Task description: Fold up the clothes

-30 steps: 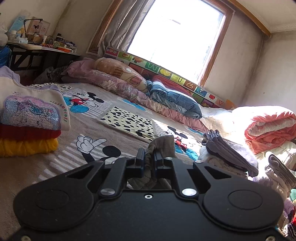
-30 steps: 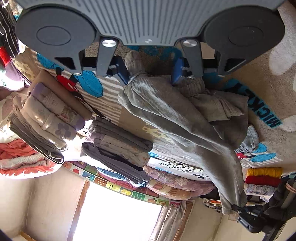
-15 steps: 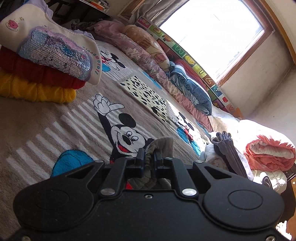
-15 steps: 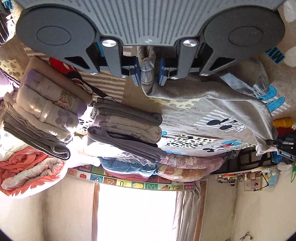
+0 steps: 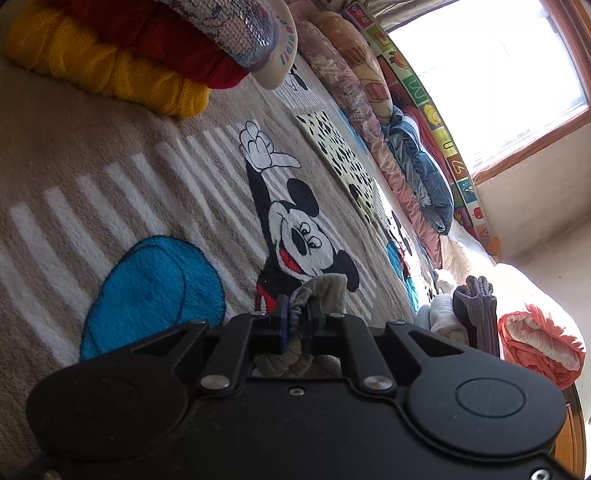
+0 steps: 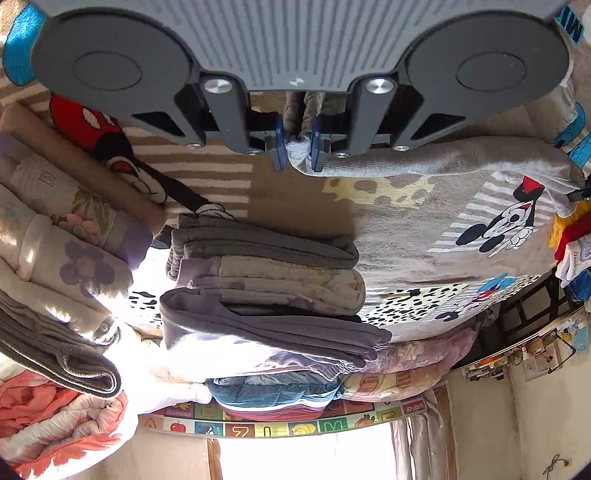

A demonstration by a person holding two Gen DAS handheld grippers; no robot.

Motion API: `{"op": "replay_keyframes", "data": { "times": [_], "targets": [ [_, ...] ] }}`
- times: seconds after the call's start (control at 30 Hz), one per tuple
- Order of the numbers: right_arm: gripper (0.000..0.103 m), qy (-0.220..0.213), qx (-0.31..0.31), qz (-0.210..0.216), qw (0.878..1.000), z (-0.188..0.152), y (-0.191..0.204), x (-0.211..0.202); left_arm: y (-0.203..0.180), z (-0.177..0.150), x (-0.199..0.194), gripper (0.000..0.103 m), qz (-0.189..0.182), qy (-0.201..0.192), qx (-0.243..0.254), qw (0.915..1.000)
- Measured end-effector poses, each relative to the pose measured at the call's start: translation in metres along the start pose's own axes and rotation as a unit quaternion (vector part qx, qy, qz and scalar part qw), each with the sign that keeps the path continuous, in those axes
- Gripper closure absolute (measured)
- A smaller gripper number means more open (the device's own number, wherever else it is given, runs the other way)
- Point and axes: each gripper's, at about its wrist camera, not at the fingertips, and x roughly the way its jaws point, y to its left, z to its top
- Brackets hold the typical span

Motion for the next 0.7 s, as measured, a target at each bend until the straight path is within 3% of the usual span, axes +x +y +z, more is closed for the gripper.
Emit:
{"op": "replay_keyframes", "data": {
  "times": [0.2, 0.23, 0.27, 0.3, 0.4, 0.5, 0.6, 0.7],
  "targets": [
    [0.088, 0.021, 0.037, 0.0, 0.999, 0.002, -0.014, 0.026, 0.007, 0.006, 0.006, 0.094, -0.028, 0.004, -0.031, 0.9991],
    [0.088, 0.023, 0.046, -0.001, 0.999, 0.0, -0.017, 0.028, 0.006, 0.008, 0.005, 0.082, -0.035, 0.001, -0.03, 0.9989],
    [0.088, 0.025, 0.056, -0.002, 0.998, -0.001, -0.021, 0.031, 0.003, 0.009, 0.0, 0.062, -0.036, -0.01, -0.016, 0.9992],
    [0.088, 0.028, 0.065, -0.004, 0.998, -0.002, -0.024, 0.034, -0.001, 0.011, -0.005, 0.054, -0.035, -0.02, -0.001, 0.9992],
    [0.088, 0.035, 0.092, -0.008, 0.995, -0.007, -0.033, 0.042, -0.007, 0.016, -0.015, 0.05, -0.026, -0.03, 0.052, 0.9979],
    [0.088, 0.039, 0.113, -0.013, 0.993, -0.014, -0.041, 0.045, -0.007, 0.016, -0.019, 0.05, -0.031, -0.007, 0.104, 0.9941],
    [0.088, 0.04, 0.117, -0.019, 0.992, -0.024, -0.044, 0.042, -0.015, 0.007, -0.022, 0.05, -0.03, 0.019, 0.194, 0.9803],
    [0.088, 0.043, 0.133, -0.017, 0.99, -0.032, -0.048, 0.041, -0.026, -0.011, -0.022, 0.05, -0.023, 0.042, 0.288, 0.9563]
  ]
}}
